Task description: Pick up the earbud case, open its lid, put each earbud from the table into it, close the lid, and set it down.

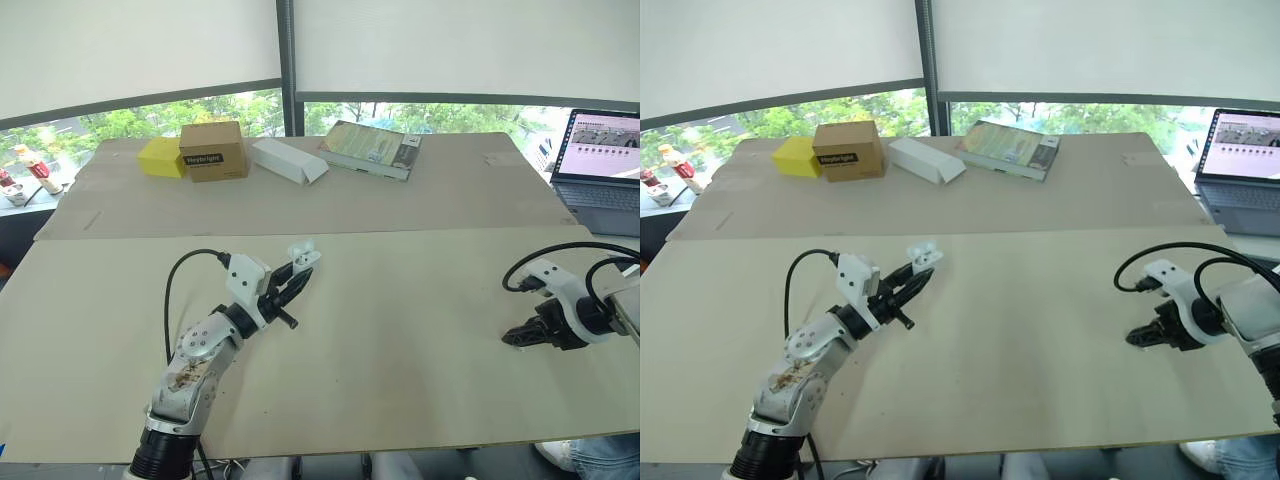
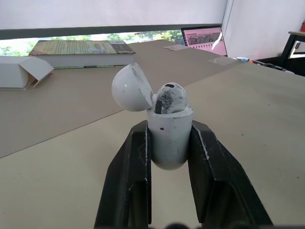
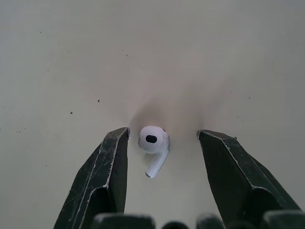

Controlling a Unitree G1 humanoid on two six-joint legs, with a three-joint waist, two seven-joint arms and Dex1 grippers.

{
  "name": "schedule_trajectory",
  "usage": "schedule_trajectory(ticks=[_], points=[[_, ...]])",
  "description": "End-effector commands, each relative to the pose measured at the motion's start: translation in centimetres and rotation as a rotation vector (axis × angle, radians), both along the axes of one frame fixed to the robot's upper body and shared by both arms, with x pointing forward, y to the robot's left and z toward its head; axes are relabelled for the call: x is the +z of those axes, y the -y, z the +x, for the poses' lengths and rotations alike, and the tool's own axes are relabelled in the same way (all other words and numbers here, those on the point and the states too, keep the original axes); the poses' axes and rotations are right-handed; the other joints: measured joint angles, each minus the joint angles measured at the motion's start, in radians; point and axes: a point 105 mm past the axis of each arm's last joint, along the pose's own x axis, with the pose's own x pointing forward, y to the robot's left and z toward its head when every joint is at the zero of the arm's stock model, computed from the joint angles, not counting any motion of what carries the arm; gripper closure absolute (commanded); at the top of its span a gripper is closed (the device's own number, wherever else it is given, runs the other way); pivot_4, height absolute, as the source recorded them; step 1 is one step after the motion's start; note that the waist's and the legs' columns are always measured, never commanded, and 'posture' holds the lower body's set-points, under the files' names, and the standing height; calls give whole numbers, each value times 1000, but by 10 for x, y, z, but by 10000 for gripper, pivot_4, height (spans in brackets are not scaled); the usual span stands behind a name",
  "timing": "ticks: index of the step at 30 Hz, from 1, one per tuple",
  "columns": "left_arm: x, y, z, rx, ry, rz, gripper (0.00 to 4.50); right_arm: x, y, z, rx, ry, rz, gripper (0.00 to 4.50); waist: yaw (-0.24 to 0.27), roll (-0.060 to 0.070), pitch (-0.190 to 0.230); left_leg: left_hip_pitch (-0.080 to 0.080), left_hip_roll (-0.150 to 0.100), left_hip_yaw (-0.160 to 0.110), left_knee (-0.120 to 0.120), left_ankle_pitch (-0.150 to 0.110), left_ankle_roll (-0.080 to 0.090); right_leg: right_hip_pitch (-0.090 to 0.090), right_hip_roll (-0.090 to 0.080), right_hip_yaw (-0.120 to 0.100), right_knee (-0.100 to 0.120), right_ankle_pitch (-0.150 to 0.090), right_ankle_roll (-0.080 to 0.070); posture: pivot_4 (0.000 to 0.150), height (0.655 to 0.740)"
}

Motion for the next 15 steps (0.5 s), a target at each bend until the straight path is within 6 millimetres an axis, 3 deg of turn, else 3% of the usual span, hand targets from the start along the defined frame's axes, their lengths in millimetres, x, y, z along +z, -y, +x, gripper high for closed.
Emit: schedule_trajectory(ticks=[1,5,12,15], points=[[13,2,-4,-3,53,-5,39528,2,5,0,-23,-5,-15,18922,0,0,0,0,0,0,0,0,0,0,0,0,0,0,0,1500,7400],[13,2,-3,-2,53,-6,39528,0,5,1,-21,-7,-11,18922,0,0,0,0,0,0,0,0,0,0,0,0,0,0,0,1500,7400],[14,0,-2,7,56,-1,39528,-1,3,4,-21,-3,5,41094,0,0,0,0,0,0,0,0,0,0,0,0,0,0,0,1500,7400],[14,-3,-1,13,57,3,39528,-2,2,2,-24,-12,14,41346,0,0,0,0,0,0,0,0,0,0,0,0,0,0,0,1500,7400]])
